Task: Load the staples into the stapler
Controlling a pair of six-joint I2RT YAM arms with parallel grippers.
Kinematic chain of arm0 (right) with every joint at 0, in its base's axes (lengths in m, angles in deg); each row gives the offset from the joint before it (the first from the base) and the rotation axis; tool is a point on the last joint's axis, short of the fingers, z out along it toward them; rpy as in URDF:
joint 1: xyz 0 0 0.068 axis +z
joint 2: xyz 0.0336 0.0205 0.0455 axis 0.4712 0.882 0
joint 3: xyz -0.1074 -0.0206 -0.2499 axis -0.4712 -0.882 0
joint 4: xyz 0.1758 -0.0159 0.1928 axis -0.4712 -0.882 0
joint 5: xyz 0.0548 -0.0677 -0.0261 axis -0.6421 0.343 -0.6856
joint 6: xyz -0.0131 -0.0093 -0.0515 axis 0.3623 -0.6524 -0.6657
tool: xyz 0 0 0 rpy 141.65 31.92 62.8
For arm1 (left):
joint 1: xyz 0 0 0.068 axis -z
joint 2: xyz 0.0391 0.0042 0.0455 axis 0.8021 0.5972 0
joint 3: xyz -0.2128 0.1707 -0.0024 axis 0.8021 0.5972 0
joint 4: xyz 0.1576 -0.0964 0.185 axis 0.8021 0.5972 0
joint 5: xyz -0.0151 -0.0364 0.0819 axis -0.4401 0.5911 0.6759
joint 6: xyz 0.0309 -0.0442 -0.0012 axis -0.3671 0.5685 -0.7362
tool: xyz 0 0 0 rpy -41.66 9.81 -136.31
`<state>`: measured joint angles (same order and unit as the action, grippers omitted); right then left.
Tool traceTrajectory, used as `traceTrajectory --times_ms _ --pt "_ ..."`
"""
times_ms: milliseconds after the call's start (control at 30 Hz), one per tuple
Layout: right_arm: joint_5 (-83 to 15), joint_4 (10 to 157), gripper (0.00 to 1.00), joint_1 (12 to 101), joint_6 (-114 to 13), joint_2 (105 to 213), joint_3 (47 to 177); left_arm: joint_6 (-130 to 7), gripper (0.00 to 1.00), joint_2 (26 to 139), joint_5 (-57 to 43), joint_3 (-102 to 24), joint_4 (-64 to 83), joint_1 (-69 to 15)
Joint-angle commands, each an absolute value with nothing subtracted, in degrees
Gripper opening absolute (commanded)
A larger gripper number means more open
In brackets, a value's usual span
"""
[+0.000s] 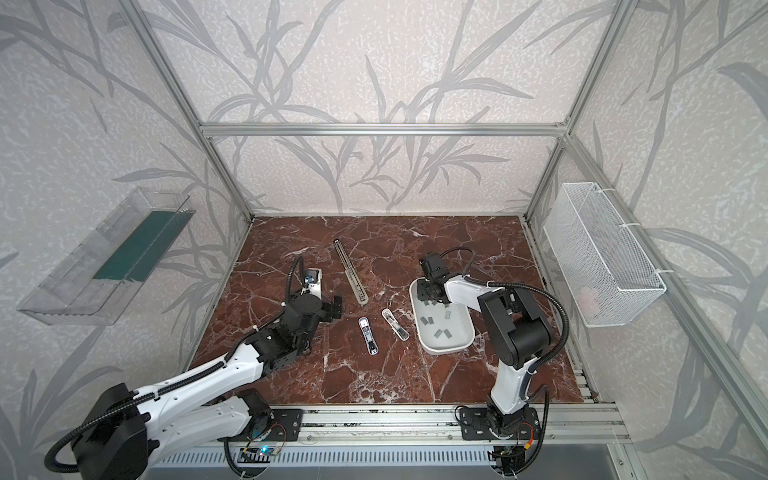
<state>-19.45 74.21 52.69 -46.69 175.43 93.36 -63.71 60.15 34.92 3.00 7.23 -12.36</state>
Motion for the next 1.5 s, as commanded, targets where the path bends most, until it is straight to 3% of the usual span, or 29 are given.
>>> traceTrajectory --times_ms 0,600,767,1467 --pt "-19.84 70.77 0.43 52.46 -44.49 174.84 92.50 -64.72 0.99 59.94 35.69 0.50 7.49 -12.67" --pt "-24.76 72.01 0.33 53.16 -35.52 165.68 81.97 -67.70 0.99 64.06 35.75 -2.60 6.94 -12.76" --pt "-21.70 67.83 0.27 53.16 -36.88 166.51 85.73 -68.52 0.99 64.76 36.63 -2.95 6.49 -12.92" --pt "-15.83 62.59 0.27 53.16 -41.16 172.41 94.50 -69.56 0.99 63.38 36.95 -3.02 6.46 -13.03"
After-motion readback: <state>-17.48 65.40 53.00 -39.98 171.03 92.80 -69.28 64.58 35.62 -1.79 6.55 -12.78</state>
